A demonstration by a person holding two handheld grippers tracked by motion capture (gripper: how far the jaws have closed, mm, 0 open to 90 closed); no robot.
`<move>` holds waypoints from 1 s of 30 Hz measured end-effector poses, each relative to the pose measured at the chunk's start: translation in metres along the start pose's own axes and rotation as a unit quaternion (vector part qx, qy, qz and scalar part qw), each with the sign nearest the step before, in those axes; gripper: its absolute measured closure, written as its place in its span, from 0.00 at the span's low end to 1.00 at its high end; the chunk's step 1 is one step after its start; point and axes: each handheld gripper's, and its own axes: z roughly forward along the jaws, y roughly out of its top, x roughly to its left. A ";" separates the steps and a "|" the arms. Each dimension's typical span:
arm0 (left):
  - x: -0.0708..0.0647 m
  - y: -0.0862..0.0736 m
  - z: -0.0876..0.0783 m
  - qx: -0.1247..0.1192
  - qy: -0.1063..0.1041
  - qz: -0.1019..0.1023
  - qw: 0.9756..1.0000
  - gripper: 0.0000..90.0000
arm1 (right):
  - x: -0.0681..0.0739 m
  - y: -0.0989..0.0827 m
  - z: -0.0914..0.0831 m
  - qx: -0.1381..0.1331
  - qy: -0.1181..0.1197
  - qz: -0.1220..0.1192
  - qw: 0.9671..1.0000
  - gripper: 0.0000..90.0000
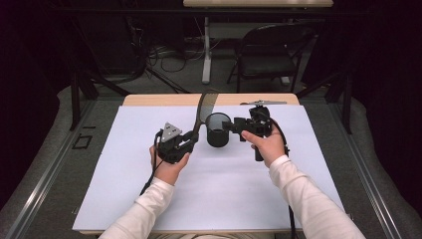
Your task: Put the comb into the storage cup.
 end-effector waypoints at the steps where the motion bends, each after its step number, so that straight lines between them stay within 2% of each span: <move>1: 0.000 0.000 0.000 0.000 0.000 0.000 1.000 0.80 | 0.000 0.001 0.001 0.000 0.000 -0.001 1.000 0.40; 4: -0.001 -0.001 0.001 -0.001 -0.001 0.004 1.000 0.80 | 0.002 0.002 0.004 -0.003 -0.001 -0.014 1.000 0.41; 7: -0.002 -0.002 0.001 -0.002 -0.002 0.004 1.000 0.80 | 0.002 0.004 0.006 0.002 -0.004 -0.015 1.000 0.41; 15: -0.002 -0.005 0.003 0.002 -0.004 0.003 1.000 0.80 | 0.003 0.009 0.010 0.016 0.018 0.003 1.000 0.47; 22: -0.004 -0.008 0.005 0.002 -0.010 0.003 1.000 0.80 | 0.004 0.013 0.012 0.001 0.030 0.016 0.999 0.50; 30: -0.005 -0.009 0.005 0.002 -0.013 0.004 1.000 0.80 | 0.005 0.016 0.015 0.002 0.031 0.009 0.999 0.55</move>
